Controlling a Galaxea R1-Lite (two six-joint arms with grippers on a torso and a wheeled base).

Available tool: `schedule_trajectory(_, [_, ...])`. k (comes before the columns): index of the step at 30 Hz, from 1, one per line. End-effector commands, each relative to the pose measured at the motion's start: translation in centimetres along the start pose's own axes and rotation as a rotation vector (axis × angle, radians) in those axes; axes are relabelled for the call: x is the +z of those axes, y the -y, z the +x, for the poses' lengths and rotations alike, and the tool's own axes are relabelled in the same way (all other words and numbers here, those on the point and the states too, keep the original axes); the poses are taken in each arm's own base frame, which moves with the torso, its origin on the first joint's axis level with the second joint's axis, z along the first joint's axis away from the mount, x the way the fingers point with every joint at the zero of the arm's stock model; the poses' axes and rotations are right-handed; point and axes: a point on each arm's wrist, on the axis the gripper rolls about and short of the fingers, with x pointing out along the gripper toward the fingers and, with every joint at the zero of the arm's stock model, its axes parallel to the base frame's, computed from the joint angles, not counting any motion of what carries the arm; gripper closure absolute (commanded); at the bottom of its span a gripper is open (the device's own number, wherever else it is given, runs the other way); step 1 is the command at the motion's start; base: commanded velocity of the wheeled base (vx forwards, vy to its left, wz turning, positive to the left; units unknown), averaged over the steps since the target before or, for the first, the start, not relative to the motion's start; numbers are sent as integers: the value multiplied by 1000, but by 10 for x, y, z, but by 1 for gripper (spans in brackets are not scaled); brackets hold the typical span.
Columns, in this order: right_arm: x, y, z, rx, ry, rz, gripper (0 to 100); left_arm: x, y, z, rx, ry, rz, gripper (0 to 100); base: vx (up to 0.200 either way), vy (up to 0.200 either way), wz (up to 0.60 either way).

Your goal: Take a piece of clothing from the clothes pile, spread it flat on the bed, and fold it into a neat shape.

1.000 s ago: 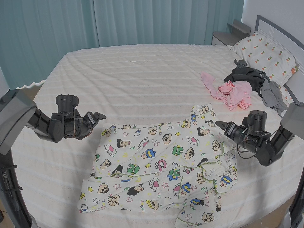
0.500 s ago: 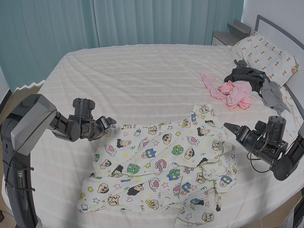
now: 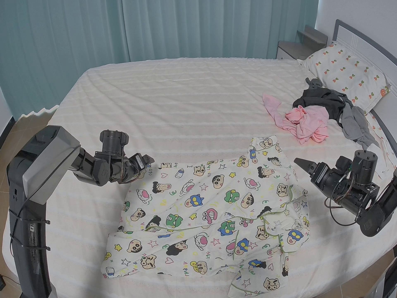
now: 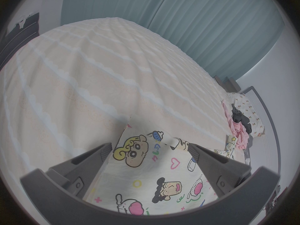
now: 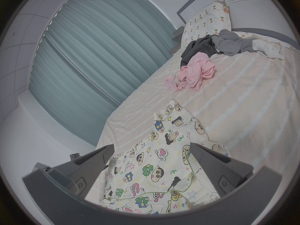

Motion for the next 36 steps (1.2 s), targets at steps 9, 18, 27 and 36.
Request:
schedule_trajectory(9, [0, 1, -1, -4, -2, 1, 0, -5, -1, 11, 16, -2, 2, 100, 0, 0, 0])
schedule_trajectory(18, [-2, 2, -1, -5, -9, 1, 0, 1, -2, 10, 30, 24, -2, 100, 0, 0, 0])
schedule_trajectory(27, [-5, 4, -2, -7, -29, 5, 0, 24, -9, 9, 65, 116, -24, 100, 0, 0, 0])
schedule_trajectory(36, [-6, 4, -2, -9, -32, 5, 0, 42, -12, 14, 57, 179, -61, 100, 0, 0, 0])
